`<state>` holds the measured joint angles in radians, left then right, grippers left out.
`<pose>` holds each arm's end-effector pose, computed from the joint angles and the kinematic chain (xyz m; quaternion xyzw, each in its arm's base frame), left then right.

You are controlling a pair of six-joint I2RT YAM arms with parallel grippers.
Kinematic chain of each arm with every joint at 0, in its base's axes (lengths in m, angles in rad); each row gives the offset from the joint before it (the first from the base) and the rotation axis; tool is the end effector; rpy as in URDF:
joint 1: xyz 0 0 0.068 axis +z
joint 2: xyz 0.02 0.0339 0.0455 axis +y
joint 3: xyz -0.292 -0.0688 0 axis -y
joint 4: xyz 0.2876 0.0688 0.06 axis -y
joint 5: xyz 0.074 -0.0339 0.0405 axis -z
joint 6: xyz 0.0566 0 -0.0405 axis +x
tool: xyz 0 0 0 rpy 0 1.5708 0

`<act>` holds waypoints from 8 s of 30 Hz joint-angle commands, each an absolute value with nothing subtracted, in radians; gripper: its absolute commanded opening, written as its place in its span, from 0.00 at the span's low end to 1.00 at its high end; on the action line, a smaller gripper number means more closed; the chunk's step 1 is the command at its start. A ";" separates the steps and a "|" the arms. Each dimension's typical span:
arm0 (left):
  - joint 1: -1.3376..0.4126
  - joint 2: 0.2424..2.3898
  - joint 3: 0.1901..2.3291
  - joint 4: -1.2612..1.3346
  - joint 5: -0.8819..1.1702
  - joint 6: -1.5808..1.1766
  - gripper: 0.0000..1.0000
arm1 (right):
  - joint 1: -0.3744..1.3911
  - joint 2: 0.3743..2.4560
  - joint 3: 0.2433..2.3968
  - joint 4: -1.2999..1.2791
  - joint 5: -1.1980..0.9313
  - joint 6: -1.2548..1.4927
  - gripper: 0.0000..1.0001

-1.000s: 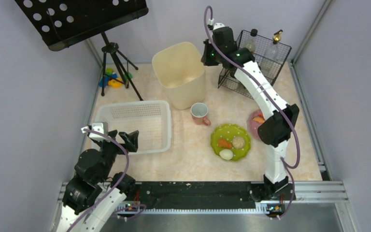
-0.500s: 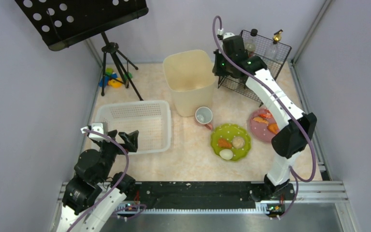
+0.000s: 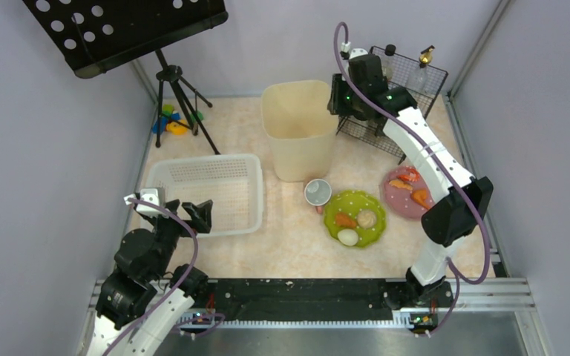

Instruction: Clear the kitchen counter

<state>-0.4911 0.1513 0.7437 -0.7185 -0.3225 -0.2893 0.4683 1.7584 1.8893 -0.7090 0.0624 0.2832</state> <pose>0.0641 -0.0139 0.3518 -0.0310 0.7474 -0.1368 0.6493 0.4130 0.2050 0.4261 -0.0664 0.8765 0.1492 0.4528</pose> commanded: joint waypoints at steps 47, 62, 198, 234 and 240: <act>-0.493 0.153 0.738 -0.677 -0.321 -0.288 0.99 | 0.578 0.986 0.605 0.029 -0.126 0.348 0.65; -0.493 0.155 0.737 -0.674 -0.312 -0.287 0.99 | 0.607 1.259 0.602 0.285 -0.025 0.358 0.52; -0.490 0.862 1.035 -0.756 -0.379 -0.359 0.00 | 1.148 1.718 1.655 -0.153 0.101 0.388 0.53; 0.236 1.278 1.145 -0.726 -0.204 -0.375 0.00 | 1.135 1.139 0.824 0.035 0.187 0.448 0.64; 0.300 1.336 1.136 -0.695 -0.184 -0.411 0.00 | 1.135 1.100 0.754 0.085 0.137 0.462 0.64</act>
<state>0.2722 1.3300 1.1183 -0.8005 -0.2157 -0.3653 1.1358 1.1538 0.7891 -0.0059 0.1955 0.4377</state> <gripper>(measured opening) 0.122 0.637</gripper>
